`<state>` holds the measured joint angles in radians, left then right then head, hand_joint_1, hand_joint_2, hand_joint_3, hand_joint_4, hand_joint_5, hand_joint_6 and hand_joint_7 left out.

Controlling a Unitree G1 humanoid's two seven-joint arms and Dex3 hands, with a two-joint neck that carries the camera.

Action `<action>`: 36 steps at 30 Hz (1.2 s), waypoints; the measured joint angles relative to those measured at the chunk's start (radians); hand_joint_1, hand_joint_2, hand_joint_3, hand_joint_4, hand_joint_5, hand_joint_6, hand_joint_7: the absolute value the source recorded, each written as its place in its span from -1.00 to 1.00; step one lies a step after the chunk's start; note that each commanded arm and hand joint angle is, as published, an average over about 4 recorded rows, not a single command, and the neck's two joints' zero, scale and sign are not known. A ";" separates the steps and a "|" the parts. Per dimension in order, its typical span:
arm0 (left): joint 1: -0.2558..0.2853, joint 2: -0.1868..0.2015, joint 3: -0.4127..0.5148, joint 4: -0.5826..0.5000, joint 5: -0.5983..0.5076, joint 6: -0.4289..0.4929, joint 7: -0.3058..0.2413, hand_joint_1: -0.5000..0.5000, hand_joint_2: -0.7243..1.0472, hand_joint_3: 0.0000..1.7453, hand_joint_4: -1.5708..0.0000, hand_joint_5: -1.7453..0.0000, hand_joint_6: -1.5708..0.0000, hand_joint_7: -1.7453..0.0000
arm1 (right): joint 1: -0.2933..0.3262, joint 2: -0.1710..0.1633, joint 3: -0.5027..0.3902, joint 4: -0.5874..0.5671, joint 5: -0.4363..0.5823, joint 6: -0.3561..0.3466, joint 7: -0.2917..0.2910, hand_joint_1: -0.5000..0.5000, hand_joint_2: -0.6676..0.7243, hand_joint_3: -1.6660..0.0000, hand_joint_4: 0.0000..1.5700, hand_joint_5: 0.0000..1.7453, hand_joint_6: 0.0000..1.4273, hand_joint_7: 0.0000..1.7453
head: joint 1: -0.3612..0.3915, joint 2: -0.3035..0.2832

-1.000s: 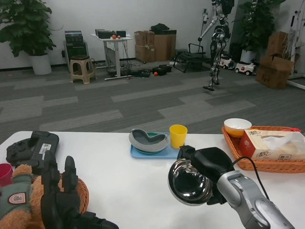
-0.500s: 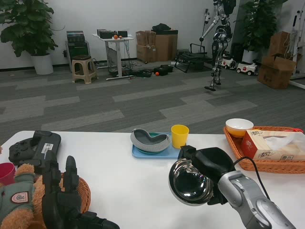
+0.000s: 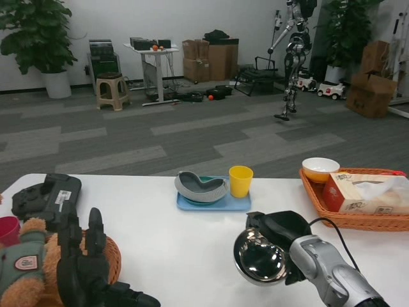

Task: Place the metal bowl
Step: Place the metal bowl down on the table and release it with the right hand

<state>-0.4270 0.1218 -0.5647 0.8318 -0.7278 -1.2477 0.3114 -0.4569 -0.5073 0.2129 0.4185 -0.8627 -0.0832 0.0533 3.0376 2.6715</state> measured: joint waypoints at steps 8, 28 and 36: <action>0.000 0.000 0.000 0.003 0.000 0.000 0.000 -0.91 -1.00 -1.00 0.52 1.00 1.00 1.00 | -0.080 0.051 0.003 0.242 -0.038 -0.023 -0.073 0.08 -0.59 -0.81 0.66 -0.36 0.32 0.20 | 0.005 -0.017; 0.000 0.000 -0.001 0.004 0.000 0.000 0.000 -0.91 -1.00 -1.00 0.52 1.00 1.00 1.00 | -0.141 0.089 -0.003 0.535 -0.037 -0.042 -0.128 0.17 -0.55 -0.81 0.60 -0.28 0.33 0.24 | -0.017 -0.078; 0.000 0.000 -0.001 0.004 0.000 0.000 0.000 -0.91 -1.00 -1.00 0.52 1.00 1.00 1.00 | -0.141 0.089 -0.004 0.541 -0.030 -0.043 -0.131 0.02 -0.61 -0.81 0.66 -0.08 -0.10 0.50 | -0.020 -0.083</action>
<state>-0.4266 0.1221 -0.5658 0.8354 -0.7277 -1.2478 0.3114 -0.5982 -0.4184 0.2089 0.9595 -0.8932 -0.1258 -0.0779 3.0174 2.5888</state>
